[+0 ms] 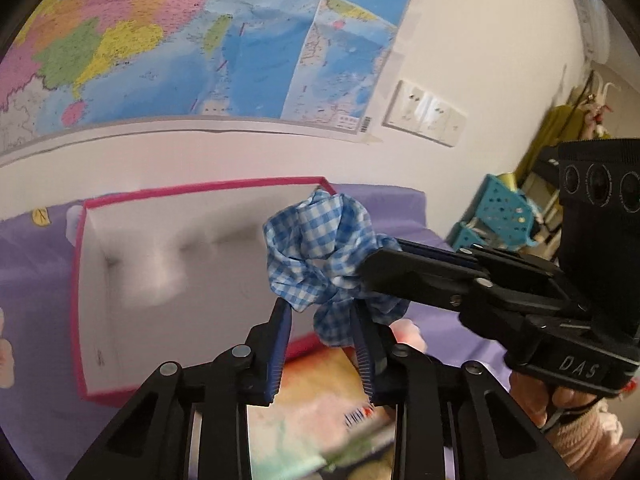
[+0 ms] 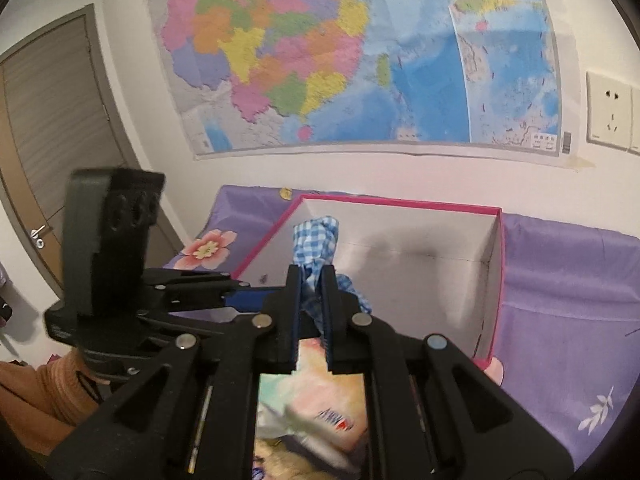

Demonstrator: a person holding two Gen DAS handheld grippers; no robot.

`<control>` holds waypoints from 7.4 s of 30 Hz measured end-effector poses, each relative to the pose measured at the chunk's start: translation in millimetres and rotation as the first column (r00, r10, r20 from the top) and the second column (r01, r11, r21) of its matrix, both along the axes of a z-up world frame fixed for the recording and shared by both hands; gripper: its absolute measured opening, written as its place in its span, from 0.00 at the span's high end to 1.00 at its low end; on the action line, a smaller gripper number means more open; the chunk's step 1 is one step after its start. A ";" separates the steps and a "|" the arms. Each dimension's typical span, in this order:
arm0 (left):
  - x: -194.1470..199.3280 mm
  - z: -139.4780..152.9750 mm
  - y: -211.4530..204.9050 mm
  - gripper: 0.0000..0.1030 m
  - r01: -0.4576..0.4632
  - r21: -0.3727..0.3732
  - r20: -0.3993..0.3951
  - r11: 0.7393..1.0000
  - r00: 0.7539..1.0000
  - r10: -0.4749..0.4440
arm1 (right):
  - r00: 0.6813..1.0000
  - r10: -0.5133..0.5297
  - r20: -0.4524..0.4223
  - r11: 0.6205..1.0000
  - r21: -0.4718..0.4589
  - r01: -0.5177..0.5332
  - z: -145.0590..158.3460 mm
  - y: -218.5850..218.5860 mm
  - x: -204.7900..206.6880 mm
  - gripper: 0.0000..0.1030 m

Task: Organize soft objects
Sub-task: 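Carry the scrunchie over the pink box and open the right gripper, then grasp the black plush toy with the right gripper and lift it, then lower the black plush into the pink box and release it, then grasp the green frog plush with the right gripper, then carry the frog plush over the pink box and release it inside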

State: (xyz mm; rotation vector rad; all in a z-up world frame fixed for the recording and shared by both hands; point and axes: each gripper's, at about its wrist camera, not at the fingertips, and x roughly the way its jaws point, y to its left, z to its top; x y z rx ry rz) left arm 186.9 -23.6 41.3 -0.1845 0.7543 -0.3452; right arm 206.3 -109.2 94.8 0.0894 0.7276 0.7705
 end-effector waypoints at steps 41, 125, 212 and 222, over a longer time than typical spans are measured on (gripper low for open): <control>-74.5 -15.8 -35.4 0.55 0.071 0.081 0.024 0.994 0.997 -0.073 | 0.976 -0.152 -0.156 0.979 -0.157 0.127 -51.8 -68.1 -81.3 0.38; -85.7 31.3 38.4 0.42 -0.125 0.033 0.135 0.992 0.984 0.120 | 0.993 -0.091 -0.072 0.995 0.033 0.093 -3.9 -58.1 -22.0 0.64; -87.6 61.1 62.2 0.29 -0.163 0.077 0.201 0.984 0.969 0.145 | 0.993 0.099 0.059 0.988 0.114 -0.105 35.6 40.7 -21.0 0.56; -32.8 23.1 69.7 0.29 -0.178 0.112 0.089 0.978 0.982 0.168 | 0.993 0.072 -0.091 0.988 0.139 -0.059 -17.6 43.7 37.6 0.56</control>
